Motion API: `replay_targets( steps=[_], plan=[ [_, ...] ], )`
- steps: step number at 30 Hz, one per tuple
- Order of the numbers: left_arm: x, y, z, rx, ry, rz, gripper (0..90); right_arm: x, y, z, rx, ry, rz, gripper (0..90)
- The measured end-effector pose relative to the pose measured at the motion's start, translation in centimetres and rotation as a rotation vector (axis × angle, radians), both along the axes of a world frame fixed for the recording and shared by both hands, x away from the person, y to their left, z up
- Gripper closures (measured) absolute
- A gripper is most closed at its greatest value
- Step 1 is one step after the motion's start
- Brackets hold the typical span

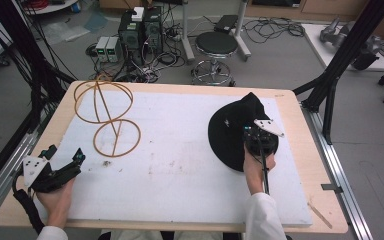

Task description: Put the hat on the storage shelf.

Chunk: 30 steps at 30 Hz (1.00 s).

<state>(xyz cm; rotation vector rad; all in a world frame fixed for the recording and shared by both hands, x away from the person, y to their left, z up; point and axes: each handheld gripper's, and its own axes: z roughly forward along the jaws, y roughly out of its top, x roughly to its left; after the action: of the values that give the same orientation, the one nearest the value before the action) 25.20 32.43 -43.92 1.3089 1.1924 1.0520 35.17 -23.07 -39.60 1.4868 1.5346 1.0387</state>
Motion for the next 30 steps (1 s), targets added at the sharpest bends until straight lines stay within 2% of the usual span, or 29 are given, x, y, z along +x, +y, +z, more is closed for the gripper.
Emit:
replay_targets(
  steps=[4,13,17,25,30],
  plan=[
    [0.0,0.0,0.0,0.0,-0.001,-0.001,15.0,-0.1,0.0,0.0,-0.002,-0.001,0.003,86.7],
    [0.1,-0.1,0.0,0.0,0.0,-0.005,15.0,-0.8,-0.1,0.1,0.0,-0.04,-0.006,86.7],
    [0.1,-0.1,0.0,-0.001,-0.001,-0.004,15.0,-1.2,-0.3,0.6,0.004,-0.084,0.021,86.6],
    [0.1,0.1,0.0,-0.013,0.0,-0.001,15.0,-2.6,-0.5,1.9,0.013,-0.211,0.044,86.5],
    [0.2,0.1,-0.1,-0.022,0.006,-0.005,15.0,-3.2,-1.0,2.4,0.038,-0.244,0.065,86.5]
  ],
)
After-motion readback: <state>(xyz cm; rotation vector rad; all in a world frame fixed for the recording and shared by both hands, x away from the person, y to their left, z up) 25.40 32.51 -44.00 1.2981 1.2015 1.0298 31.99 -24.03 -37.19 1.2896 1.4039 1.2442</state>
